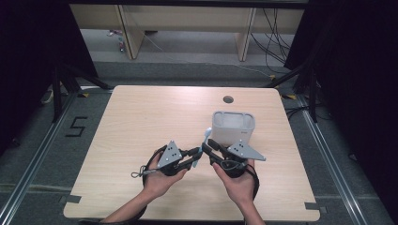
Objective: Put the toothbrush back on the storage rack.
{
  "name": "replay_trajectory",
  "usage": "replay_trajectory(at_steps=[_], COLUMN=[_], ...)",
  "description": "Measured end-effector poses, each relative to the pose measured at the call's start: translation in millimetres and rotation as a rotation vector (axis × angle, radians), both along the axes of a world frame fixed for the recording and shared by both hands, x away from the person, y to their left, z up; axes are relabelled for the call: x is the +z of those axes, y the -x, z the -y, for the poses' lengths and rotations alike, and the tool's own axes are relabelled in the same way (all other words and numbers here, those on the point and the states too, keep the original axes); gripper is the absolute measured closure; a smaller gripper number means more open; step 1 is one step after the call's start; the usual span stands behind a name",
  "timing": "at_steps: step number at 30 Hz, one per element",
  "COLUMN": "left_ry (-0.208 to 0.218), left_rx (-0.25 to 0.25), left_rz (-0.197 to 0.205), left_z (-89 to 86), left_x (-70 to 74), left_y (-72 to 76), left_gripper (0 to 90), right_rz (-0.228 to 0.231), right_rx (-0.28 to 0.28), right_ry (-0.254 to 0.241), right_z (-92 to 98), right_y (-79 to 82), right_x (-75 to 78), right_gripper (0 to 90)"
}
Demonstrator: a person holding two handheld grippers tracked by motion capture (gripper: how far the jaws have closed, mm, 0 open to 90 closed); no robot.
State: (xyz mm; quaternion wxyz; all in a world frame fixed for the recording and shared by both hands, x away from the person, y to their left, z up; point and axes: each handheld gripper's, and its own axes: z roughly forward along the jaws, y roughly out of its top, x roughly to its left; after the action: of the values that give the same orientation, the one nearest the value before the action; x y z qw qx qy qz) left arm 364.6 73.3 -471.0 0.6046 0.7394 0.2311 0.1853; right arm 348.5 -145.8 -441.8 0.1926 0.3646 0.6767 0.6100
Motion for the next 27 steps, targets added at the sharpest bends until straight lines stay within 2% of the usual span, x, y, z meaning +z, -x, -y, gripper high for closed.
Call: replay_trajectory(at_steps=[3,4,5,9,10,14,15,20,21,24,25,27], left_ry=[0.0,0.001,-0.001,0.002,0.003,0.008,0.009,0.017,0.019,0.021,0.022,0.024], left_rx=[-0.005,-0.008,-0.009,-0.007,-0.008,-0.011,-0.011,-0.014,-0.016,-0.018,-0.018,-0.019], left_rz=[0.001,0.0,0.0,-0.001,-0.002,-0.002,-0.001,-0.003,-0.005,-0.009,-0.011,-0.013], left_z=[0.8,1.3,1.6,2.3,2.5,3.2,3.4,4.6,5.1,5.4,5.5,5.8], left_x=[0.8,0.8,0.7,0.4,0.5,0.9,1.1,1.5,1.4,1.1,1.0,0.9], left_y=[-0.7,-0.7,-0.5,-0.4,-0.5,-0.4,-0.3,0.1,0.0,-0.2,-0.2,-0.1], left_gripper=[78.5,78.5,78.5,78.5,78.5,78.5,78.4,78.4,78.4,78.4,78.4,78.4], right_rz=[-0.022,-0.022,0.006,-0.023,0.005,0.001,-0.018,-0.019,-0.003,0.002,-0.016,-0.014], right_rx=[-0.002,-0.002,-0.009,-0.004,-0.011,-0.008,0.001,-0.003,-0.007,-0.008,-0.004,-0.005], right_ry=[-0.036,-0.036,-0.022,-0.043,-0.025,-0.027,-0.041,-0.042,-0.029,-0.029,-0.039,-0.036], right_z=[-0.6,-0.6,0.7,-0.3,-0.5,-2.2,-3.6,-5.2,-5.1,-6.6,-7.8,-7.9], right_y=[-0.2,-0.2,-2.6,-0.8,-1.7,-1.8,-1.3,-1.4,-2.1,-2.5,-1.7,-2.0], right_x=[-0.3,-0.3,-0.4,0.8,0.2,-0.4,-0.3,-0.2,0.2,0.3,0.4,0.0], right_gripper=[69.6,69.6,70.3,71.4,72.2,74.2,74.6,76.1,76.7,78.2,78.8,79.5])
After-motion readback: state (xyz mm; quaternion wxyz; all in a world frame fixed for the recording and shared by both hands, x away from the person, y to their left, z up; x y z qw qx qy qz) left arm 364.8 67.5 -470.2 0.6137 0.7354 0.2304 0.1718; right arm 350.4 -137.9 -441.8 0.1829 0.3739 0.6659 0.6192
